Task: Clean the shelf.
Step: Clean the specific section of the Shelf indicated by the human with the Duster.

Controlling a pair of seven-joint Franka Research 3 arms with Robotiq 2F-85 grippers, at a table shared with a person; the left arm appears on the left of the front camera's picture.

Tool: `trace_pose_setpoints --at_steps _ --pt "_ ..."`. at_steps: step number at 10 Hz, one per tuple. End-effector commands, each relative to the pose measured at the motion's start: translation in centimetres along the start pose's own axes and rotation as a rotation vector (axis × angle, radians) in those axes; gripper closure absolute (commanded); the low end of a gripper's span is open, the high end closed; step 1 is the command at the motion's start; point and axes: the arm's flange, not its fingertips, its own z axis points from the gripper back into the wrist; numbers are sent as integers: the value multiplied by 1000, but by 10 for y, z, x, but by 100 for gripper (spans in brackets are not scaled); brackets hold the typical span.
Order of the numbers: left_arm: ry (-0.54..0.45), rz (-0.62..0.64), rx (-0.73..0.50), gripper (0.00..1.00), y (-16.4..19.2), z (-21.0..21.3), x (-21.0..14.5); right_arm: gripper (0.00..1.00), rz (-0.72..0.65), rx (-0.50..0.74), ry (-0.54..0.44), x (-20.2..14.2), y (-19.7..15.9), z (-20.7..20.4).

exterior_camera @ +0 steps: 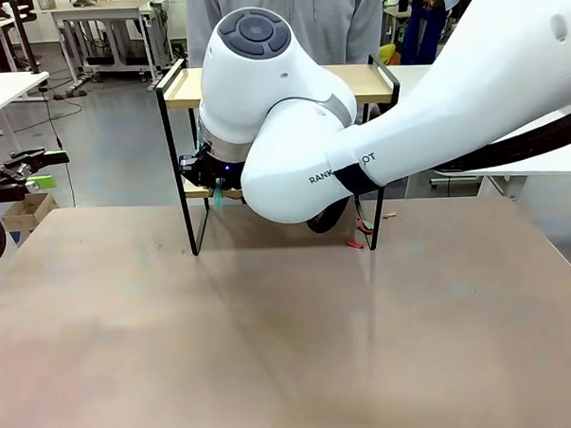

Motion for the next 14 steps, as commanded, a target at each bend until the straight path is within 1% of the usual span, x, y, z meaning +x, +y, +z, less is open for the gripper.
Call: trace_pose_setpoints --at_steps 1,2,3,6,7,10,13,14 --pt "4 -14 1 0 -2 0 3 87 -7 -11 44 5 5 4" --pt "4 -14 1 0 -2 0 3 87 22 2 65 4 6 4" --pt "4 -14 1 0 -2 0 3 87 -12 -5 17 -2 0 -2" --pt "4 -14 1 0 -2 0 3 87 -8 -4 31 -3 1 -3" --pt "4 -14 1 0 -2 0 3 87 -43 7 42 -1 -10 11" --pt "4 -14 1 0 -2 0 3 87 -121 28 29 1 -46 51" --pt "4 -14 1 0 -2 0 3 87 -182 -14 44 -1 -89 75" --pt "4 -14 1 0 -2 0 3 87 -188 -29 54 -4 -99 80"
